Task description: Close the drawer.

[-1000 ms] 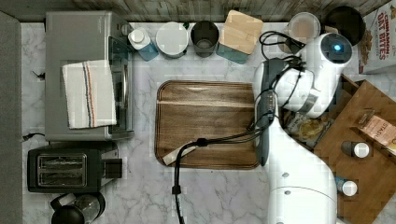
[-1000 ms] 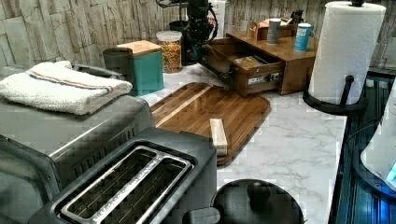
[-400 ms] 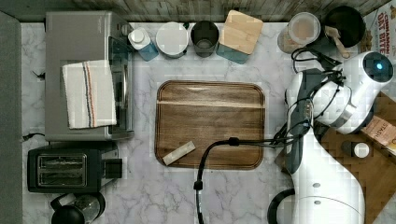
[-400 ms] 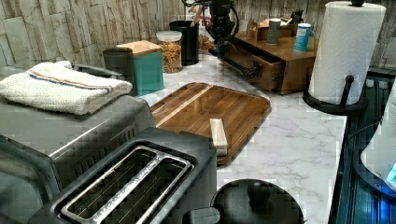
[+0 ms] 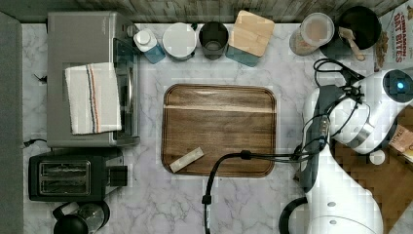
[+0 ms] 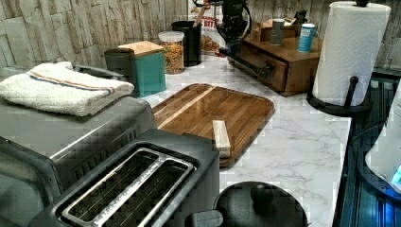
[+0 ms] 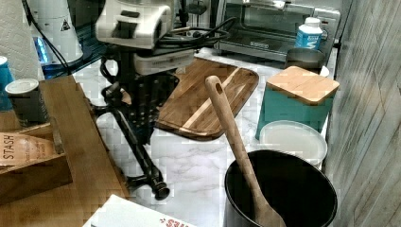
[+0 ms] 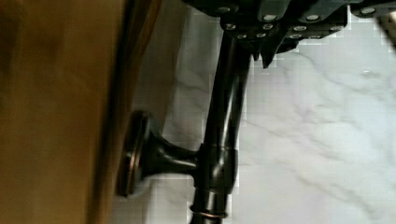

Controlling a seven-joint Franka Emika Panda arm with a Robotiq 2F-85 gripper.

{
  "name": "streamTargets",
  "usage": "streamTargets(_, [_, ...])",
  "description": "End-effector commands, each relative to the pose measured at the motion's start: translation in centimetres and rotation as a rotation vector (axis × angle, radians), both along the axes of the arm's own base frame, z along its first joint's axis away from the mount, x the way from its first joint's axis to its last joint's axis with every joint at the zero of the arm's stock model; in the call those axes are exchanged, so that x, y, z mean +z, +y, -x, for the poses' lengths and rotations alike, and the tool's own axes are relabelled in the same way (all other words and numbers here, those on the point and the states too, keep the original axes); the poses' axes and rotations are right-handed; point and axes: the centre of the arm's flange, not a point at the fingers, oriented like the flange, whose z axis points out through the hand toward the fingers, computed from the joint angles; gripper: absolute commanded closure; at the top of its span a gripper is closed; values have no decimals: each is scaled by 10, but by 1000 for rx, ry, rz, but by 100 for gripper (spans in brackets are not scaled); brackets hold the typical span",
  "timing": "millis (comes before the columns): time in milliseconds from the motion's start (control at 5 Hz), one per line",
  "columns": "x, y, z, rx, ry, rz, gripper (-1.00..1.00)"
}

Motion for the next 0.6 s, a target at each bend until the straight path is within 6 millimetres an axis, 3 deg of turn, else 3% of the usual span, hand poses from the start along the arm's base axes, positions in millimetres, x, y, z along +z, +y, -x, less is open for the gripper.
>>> streamTargets(200, [14,-127,137,-300,78,134,100])
streamTargets(600, [14,-127,137,-300,78,134,100])
